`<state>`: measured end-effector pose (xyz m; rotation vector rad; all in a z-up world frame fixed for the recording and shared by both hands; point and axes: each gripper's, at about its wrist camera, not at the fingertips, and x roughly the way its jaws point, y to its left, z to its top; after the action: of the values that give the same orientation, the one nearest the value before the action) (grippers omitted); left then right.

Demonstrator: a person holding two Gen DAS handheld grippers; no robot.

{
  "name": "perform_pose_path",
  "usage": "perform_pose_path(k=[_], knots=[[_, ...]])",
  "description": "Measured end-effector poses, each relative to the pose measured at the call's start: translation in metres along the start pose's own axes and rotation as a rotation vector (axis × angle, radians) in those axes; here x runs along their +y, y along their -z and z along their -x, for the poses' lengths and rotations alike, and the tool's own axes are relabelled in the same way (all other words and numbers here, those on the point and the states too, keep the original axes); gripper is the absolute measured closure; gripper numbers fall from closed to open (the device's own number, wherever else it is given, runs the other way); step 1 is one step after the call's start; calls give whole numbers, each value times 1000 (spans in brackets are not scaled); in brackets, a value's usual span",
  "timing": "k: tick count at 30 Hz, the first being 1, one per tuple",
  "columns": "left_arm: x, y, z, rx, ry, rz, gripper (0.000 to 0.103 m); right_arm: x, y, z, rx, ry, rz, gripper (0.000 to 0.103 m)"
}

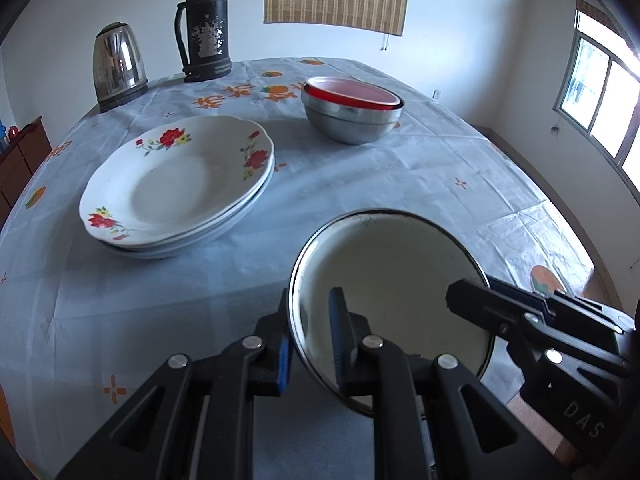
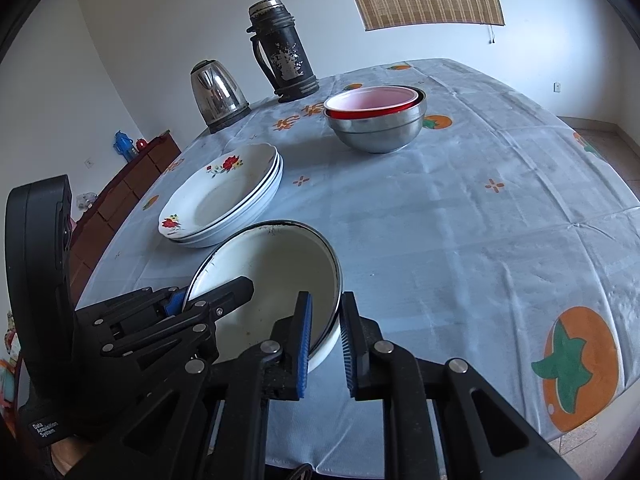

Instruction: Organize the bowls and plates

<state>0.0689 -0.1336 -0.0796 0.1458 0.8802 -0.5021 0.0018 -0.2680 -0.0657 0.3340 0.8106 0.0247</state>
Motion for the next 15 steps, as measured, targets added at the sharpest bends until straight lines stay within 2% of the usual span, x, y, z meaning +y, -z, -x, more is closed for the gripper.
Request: perform_pose_path(k=[15], knots=[[-17, -8, -1, -3, 17, -40, 89, -13, -6, 11, -14, 25, -22, 88]])
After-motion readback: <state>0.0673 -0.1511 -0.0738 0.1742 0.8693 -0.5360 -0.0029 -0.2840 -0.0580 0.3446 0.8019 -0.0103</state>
